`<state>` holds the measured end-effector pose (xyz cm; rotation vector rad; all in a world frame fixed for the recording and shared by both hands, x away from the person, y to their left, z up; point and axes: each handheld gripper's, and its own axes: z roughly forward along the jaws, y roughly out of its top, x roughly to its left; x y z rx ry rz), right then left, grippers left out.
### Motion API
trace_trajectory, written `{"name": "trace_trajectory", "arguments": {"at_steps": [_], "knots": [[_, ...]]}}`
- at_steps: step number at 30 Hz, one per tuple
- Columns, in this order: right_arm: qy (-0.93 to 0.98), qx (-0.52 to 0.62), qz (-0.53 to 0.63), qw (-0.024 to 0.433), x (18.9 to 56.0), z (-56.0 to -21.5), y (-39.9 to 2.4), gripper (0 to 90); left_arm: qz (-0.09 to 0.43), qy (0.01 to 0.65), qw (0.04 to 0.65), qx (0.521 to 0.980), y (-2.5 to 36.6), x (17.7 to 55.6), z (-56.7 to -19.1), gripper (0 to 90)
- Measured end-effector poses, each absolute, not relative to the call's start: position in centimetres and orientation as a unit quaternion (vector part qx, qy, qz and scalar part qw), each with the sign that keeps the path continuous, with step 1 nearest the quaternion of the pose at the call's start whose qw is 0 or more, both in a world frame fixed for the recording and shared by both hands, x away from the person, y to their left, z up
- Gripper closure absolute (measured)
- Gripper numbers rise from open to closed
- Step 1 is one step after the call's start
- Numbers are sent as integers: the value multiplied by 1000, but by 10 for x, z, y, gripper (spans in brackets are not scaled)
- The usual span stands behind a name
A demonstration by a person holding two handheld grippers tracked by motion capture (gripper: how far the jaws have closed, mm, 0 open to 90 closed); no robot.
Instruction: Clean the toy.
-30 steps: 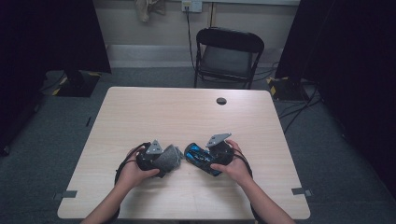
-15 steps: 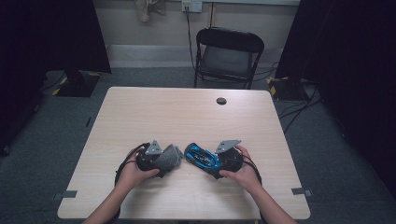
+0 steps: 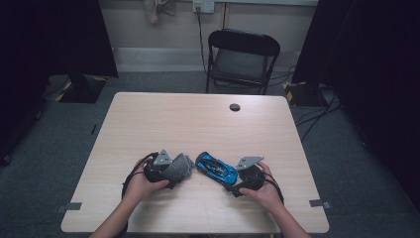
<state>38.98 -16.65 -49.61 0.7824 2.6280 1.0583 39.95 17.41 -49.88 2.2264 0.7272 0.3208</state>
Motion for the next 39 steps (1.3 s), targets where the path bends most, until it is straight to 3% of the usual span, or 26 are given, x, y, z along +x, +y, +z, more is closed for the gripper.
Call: {"name": "trace_trajectory", "arguments": {"at_steps": [11,15,16,20,30,39], "knots": [[877,266,385,109,387,-501,-173,166,120,283,376,874,173,399,-497,224],[877,262,388,108,386,-501,-174,192,110,273,371,881,172,397,-492,417],[876,262,389,109,386,-501,-174,193,101,273,370,882,171,396,-490,527],[876,264,389,109,386,-501,-174,194,89,275,357,888,167,394,-486,647],[874,266,391,111,383,-501,-174,226,82,273,417,863,157,392,-444,668],[873,269,390,113,382,-501,-174,229,67,205,405,888,84,400,-426,665]]}}
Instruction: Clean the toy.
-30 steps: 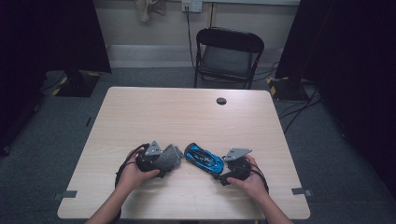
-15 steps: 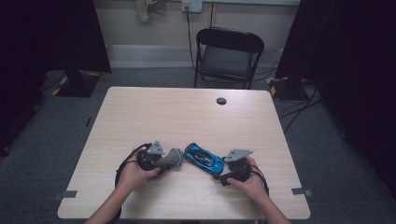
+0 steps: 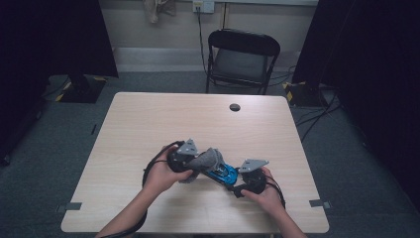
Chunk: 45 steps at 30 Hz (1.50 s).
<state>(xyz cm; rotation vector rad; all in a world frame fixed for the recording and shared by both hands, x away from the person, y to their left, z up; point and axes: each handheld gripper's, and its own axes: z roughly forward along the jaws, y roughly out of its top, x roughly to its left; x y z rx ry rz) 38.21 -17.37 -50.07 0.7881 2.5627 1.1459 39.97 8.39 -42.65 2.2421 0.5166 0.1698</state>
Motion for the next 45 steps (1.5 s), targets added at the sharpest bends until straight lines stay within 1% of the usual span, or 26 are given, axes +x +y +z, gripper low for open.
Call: {"name": "trace_trajectory", "arguments": {"at_steps": [4,8,12,16,18,23,26,28,31,37,40,43,45], "knots": [[873,269,390,113,382,-501,-174,229,49,180,389,902,55,399,-438,665],[874,267,391,112,382,-501,-174,229,39,163,347,923,34,398,-456,664],[873,268,391,112,382,-501,-174,225,25,169,355,919,33,398,-460,666],[875,265,386,125,383,-501,-173,172,32,160,349,923,31,397,-460,667],[876,263,385,124,384,-501,-171,166,31,157,343,926,31,397,-459,667],[877,260,389,111,384,-501,-169,193,27,158,347,924,27,396,-458,666],[875,263,390,111,384,-501,-171,228,25,156,357,921,22,396,-456,662],[875,263,391,112,384,-501,-171,228,21,156,358,921,17,397,-457,655],[875,265,389,112,384,-500,-172,230,12,173,364,915,16,401,-458,655],[875,266,389,111,384,-500,-172,230,49,182,366,911,18,406,-455,655],[875,266,389,112,383,-500,-172,230,49,192,374,906,20,411,-454,656],[876,267,386,111,383,-500,-171,230,73,191,356,912,20,417,-452,656],[876,268,385,111,383,-500,-171,230,64,199,364,908,20,421,-453,656]]}}
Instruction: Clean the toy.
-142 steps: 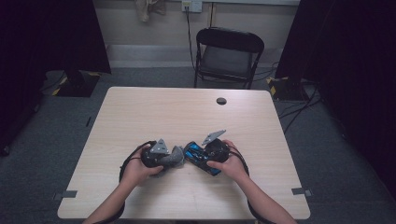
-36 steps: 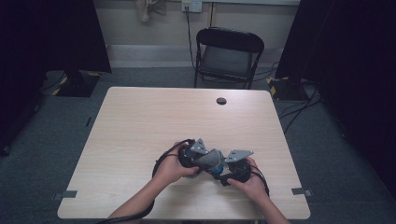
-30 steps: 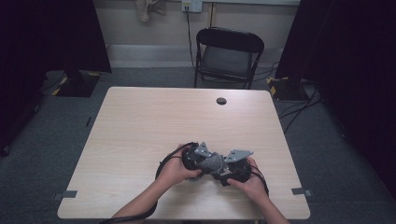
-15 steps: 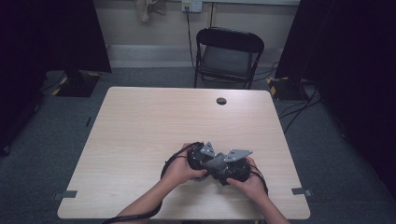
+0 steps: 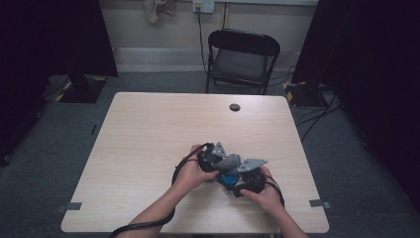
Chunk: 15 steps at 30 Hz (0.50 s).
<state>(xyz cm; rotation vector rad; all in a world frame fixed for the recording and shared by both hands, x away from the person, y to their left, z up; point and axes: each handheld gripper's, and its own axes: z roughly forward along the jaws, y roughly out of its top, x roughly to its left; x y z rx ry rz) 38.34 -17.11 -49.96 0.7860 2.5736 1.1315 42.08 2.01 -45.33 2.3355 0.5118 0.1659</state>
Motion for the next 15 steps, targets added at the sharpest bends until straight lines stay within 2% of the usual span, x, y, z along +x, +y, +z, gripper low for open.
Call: {"name": "trace_trajectory", "arguments": {"at_steps": [15], "knots": [[876,267,385,110,383,-499,-171,230,83,247,366,893,24,440,-456,659]]}}
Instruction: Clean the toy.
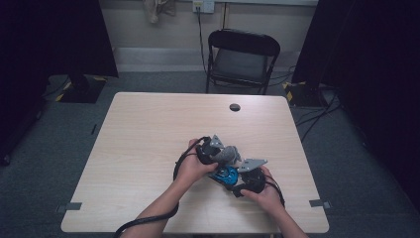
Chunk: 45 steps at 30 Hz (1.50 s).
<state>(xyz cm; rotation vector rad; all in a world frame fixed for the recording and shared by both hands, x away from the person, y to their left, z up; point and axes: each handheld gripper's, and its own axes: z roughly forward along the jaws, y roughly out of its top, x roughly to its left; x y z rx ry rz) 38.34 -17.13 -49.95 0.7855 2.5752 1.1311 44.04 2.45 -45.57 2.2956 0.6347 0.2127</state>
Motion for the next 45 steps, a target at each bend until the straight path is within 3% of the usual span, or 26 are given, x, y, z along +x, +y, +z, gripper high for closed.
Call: {"name": "trace_trajectory", "arguments": {"at_steps": [5,8,9,10,12,14,16,20,22,30,32,34,45], "knots": [[877,265,386,108,383,-499,-172,275,101,260,356,892,32,447,-455,660],[873,261,399,104,381,-498,-178,637,89,264,362,889,37,447,-458,661],[870,262,406,101,381,-499,-181,640,88,266,364,888,37,446,-459,662],[868,260,411,99,382,-499,-182,633,90,265,367,887,37,445,-459,662],[867,268,407,105,382,-500,-182,486,93,261,364,889,35,444,-460,663],[870,267,402,103,382,-499,-179,443,92,259,361,891,33,443,-460,665],[874,261,396,104,380,-499,-175,321,84,256,362,892,30,443,-459,665],[876,261,392,106,381,-497,-171,176,77,254,368,891,27,441,-460,665],[871,265,397,114,383,-496,-169,148,78,254,366,892,26,441,-460,665],[875,257,392,119,386,-501,-155,145,74,251,374,890,23,438,-461,666],[877,258,386,118,386,-501,-154,170,74,247,375,890,23,437,-462,666],[872,270,391,116,388,-501,-158,252,74,243,376,891,22,437,-461,665],[873,267,391,114,387,-500,-160,258,84,262,372,886,36,442,-455,664]]}}
